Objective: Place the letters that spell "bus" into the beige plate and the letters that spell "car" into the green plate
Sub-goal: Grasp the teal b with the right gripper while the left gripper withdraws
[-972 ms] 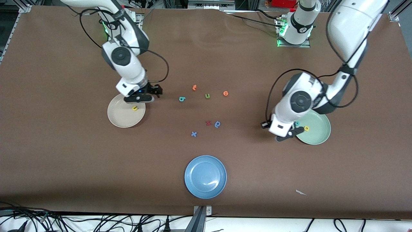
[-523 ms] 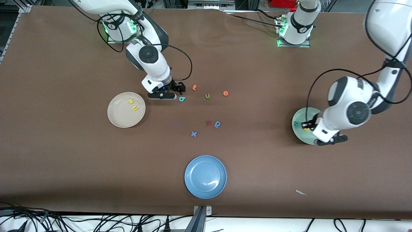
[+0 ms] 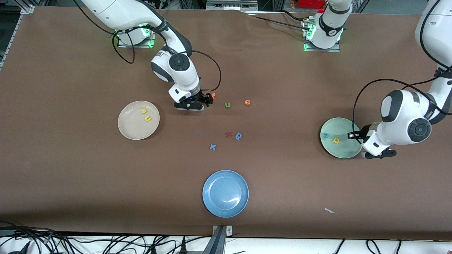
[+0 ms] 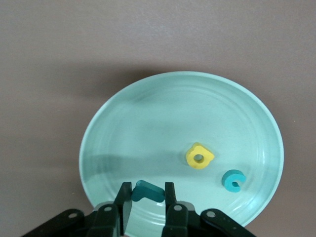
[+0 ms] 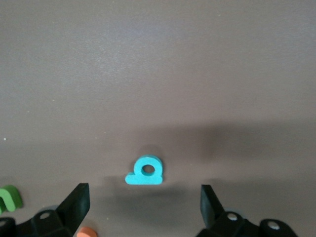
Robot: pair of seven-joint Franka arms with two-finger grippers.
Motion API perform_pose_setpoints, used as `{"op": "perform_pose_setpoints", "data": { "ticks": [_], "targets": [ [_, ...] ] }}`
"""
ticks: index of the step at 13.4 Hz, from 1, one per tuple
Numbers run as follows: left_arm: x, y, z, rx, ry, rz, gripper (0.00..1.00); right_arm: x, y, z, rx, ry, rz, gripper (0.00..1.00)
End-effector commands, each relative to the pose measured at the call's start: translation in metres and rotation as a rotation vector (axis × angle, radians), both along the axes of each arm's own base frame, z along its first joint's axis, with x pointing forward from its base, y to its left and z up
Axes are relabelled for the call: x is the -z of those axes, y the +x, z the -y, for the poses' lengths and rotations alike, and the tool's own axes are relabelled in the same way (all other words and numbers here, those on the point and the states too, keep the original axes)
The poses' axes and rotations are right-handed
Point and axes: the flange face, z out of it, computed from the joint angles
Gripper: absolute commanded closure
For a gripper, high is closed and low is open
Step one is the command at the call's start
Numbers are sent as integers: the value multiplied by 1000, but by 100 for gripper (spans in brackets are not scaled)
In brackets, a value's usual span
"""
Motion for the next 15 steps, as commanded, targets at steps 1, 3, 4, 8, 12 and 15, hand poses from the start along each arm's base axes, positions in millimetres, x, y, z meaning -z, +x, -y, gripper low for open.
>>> {"op": "perform_pose_setpoints", "data": {
  "ticks": [1,3,4,8,12,15],
  "targets": [
    [-13,6,0,35,24,30,25,6,3,-11,4,4,12,1],
    [-46,23,0,30,38,88,1,9,1,-12,-3,2,8,1],
    [-66,31,6,37,36,105,1,11,1,-11,-13,-4,12,1],
    [-152,50,5,28,60,92,1,15,3,-7,-20,-13,19,9],
    [-216,61,0,8,68,136,1,20,0,-9,-39,-6,25,24],
    [-247,58,2,2,83,137,1,21,0,-9,-47,-7,28,44]
  ]
}}
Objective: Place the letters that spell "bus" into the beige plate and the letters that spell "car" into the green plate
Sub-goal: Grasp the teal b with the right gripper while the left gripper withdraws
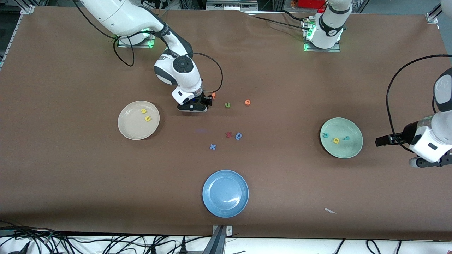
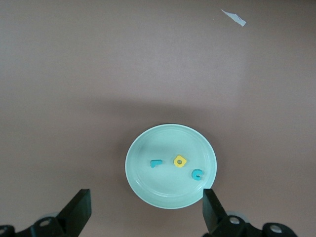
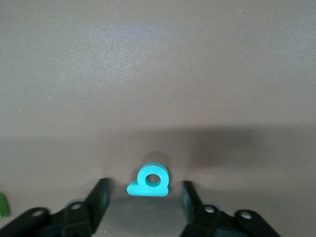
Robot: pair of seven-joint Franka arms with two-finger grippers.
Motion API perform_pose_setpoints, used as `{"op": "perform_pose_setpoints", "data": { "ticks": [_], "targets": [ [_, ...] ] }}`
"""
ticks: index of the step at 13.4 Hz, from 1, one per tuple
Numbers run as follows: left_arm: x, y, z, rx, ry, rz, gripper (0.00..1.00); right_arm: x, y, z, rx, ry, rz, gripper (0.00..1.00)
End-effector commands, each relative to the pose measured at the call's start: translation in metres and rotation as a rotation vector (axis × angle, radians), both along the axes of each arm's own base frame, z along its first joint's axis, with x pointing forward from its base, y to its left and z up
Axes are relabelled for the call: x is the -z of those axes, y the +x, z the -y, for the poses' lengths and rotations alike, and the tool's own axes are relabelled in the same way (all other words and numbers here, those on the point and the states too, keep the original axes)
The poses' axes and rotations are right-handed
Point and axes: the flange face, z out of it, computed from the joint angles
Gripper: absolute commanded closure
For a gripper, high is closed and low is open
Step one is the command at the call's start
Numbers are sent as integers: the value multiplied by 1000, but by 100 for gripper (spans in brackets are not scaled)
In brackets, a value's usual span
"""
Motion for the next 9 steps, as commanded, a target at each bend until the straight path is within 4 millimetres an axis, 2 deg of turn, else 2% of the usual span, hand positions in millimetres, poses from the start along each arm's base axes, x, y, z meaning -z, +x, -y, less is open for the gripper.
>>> {"op": "perform_pose_setpoints", "data": {
  "ticks": [1,3,5,6,8,9],
  "targets": [
    [-27,-3,9,26,29,-19,0,6,1,-4,-9,2,15,52],
    [-43,-3,18,33,26,-29,0,7,3,-2,-9,-2,19,72],
    [-44,-3,29,48,6,-32,0,7,3,-2,-12,-3,21,92],
    [-42,-3,39,57,-4,-35,0,7,4,-1,-14,-7,23,95],
    [-51,2,43,42,-4,-18,0,3,7,3,-19,-17,33,95],
    [-49,3,40,28,-10,-41,0,-5,12,6,-22,-18,48,95]
  ]
}}
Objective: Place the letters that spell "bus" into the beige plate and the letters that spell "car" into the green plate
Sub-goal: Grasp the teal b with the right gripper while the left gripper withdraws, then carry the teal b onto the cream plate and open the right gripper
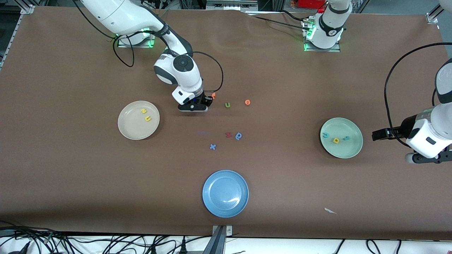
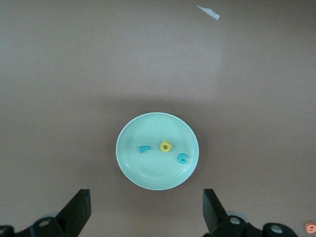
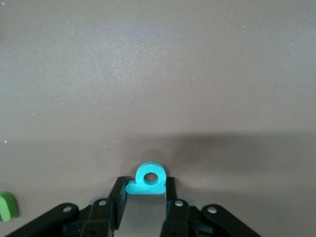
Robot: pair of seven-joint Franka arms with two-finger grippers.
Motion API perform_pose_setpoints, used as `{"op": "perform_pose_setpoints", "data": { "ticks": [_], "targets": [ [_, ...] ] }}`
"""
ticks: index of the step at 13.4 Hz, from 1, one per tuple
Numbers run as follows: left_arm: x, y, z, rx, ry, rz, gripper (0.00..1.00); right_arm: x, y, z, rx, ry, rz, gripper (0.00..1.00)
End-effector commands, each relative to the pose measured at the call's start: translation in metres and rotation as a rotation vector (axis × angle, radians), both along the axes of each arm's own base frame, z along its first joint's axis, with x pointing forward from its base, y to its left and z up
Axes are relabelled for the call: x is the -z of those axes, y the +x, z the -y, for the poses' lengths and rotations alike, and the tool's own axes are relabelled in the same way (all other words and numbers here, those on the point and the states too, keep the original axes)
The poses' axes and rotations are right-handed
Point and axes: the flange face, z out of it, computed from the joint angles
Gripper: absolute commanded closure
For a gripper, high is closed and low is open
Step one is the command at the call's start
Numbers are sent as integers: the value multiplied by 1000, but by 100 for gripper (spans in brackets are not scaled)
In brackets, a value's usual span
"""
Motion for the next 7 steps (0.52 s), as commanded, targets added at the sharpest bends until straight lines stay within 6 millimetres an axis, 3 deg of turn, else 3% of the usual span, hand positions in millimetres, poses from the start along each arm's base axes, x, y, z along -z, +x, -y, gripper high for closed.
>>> {"op": "perform_pose_setpoints", "data": {
  "ticks": [1,4,7],
  "targets": [
    [-16,-1,-2,13,-12,-25,0,-9,14,15,-4,-31,40,95],
    [-40,-10,-12,-8,-46,4,0,-29,30,53,-36,-108,50,95],
    [-46,-14,5,15,-43,21,1,-41,33,101,-101,-158,49,95]
  ]
}}
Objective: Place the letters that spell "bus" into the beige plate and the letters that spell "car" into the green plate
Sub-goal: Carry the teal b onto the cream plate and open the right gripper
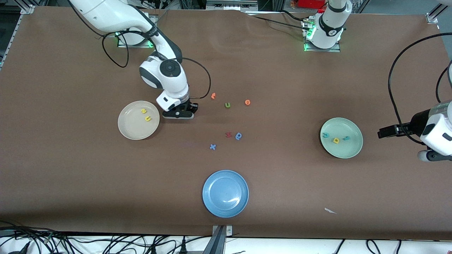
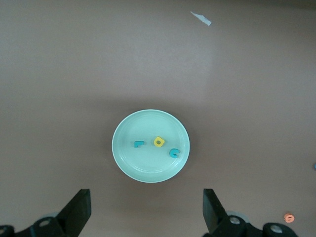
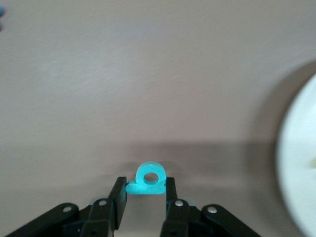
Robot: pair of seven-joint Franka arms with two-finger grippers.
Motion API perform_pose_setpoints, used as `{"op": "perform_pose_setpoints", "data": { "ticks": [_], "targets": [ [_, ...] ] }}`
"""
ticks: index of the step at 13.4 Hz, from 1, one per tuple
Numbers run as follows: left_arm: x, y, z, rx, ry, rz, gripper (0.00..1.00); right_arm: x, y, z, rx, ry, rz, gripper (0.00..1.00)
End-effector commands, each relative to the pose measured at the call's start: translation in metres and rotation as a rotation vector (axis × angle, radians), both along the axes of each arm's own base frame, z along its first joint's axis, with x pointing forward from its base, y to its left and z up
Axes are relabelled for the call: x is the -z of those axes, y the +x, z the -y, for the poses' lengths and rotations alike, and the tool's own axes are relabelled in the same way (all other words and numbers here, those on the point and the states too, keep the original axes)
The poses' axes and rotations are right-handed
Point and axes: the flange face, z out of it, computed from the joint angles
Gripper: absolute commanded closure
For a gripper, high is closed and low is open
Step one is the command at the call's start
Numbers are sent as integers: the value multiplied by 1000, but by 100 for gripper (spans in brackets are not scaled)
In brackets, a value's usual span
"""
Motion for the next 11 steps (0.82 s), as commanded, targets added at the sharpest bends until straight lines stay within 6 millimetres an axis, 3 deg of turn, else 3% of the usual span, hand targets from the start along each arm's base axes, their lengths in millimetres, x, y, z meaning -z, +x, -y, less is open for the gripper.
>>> {"op": "perform_pose_setpoints", "data": {
  "ticks": [1,4,7,9,10,11],
  "targets": [
    [-9,-12,11,28,5,22,1,-13,-14,48,-86,-73,-9,95],
    [-3,-31,10,16,-1,136,1,-24,-9,117,-185,-179,-57,95],
    [0,-30,8,23,6,132,0,-40,8,174,-253,-253,-112,95],
    [-1,-29,10,27,8,135,0,-42,14,191,-283,-255,-125,93],
    [-5,-28,10,33,8,142,0,-42,14,193,-281,-254,-126,88],
    [-5,-28,10,50,4,144,0,-42,14,193,-260,-237,-132,63]
  ]
}}
